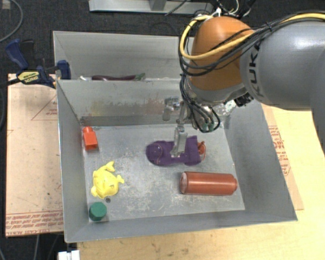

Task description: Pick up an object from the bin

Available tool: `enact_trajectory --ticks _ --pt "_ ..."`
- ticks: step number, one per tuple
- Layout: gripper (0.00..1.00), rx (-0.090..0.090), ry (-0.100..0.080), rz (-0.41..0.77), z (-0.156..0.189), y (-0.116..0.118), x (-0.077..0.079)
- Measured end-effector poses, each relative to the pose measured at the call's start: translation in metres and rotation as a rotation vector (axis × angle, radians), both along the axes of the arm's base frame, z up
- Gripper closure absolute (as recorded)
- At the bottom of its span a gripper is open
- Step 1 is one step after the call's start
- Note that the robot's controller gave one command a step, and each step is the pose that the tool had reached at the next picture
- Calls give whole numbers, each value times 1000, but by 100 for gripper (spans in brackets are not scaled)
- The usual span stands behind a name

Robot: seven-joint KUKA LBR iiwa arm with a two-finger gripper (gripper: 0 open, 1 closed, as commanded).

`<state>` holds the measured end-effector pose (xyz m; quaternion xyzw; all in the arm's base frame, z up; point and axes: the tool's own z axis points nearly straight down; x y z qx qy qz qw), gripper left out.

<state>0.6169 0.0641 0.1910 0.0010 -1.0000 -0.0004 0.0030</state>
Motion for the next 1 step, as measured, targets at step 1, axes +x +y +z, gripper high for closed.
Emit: enact_trajectory --ticks 1 --pt "0 0 -7 -1 5 0 1"
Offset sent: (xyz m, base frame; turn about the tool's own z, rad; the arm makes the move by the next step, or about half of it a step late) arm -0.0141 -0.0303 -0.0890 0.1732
